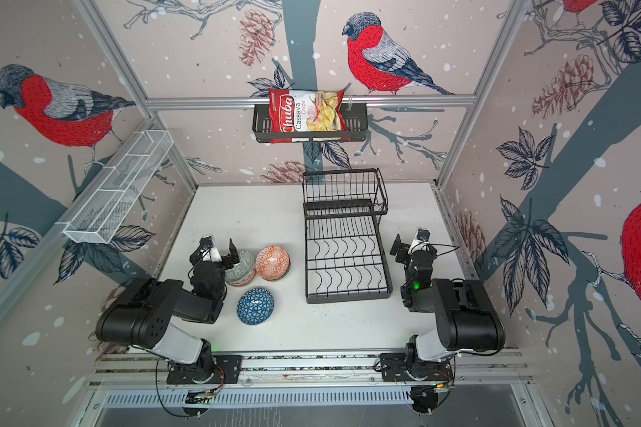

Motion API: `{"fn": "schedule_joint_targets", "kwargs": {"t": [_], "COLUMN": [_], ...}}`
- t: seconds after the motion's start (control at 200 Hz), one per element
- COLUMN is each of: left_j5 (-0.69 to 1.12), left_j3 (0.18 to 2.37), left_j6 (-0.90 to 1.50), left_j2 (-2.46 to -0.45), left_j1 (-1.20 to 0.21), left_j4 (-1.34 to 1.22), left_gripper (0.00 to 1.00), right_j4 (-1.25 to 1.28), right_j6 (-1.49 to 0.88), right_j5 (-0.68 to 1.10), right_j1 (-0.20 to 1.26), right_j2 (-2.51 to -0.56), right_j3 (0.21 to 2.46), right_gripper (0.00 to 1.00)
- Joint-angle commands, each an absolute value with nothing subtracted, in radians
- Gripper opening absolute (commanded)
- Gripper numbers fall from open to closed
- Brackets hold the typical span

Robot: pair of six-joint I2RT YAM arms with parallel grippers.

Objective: Load bowls into a dish rack
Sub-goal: Pick up the bowl from the stack of bowls.

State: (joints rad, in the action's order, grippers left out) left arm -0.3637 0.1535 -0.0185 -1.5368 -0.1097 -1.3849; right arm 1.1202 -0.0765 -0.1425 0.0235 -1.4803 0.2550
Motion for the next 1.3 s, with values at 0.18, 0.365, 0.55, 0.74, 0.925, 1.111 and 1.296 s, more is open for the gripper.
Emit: {"fn": "schedule_joint_targets", "kwargs": {"t": [0.18,0.365,0.55,0.74,0.925,1.111,1.296], "left_j5": [-0.395,-0.425,-0.429,-0.457,-0.459,-0.487,-0.452], "left_j3": [0.146,0.174,0.183,0.233,0.28,0.331,0.392], "left_j6": [-0.018,-0.021,-0.008,0.037,0.094,0.178,0.251], "left_j2": [-1.487,-1.423,-1.328,-1.215,-1.132,-1.067,-1.039], "left_j1": [-0.116,-0.123,-0.125,-0.129,-0.129,-0.129,-0.13], "left_j4": [-1.427,-1.314,-1.189,-0.981,-0.82,-0.679,-0.521], "left_gripper": [0.99,0.98,0.99,0.98,0.98,0.98,0.98], "right_j4": [1.048,0.973,0.882,0.778,0.647,0.497,0.377], "right_j6": [-0.065,-0.081,-0.106,-0.155,-0.212,-0.274,-0.283], "right_j5": [-0.185,-0.216,-0.215,-0.251,-0.274,-0.28,-0.276], "right_j1": [0.039,0.043,0.048,0.061,0.073,0.091,0.148], "right_j2": [-1.394,-1.335,-1.257,-1.146,-1.063,-1.022,-1.027], "right_j3": [0.27,0.279,0.293,0.309,0.344,0.402,0.473], "right_gripper": [1.0,1.0,1.0,0.99,0.99,0.99,1.0]}}
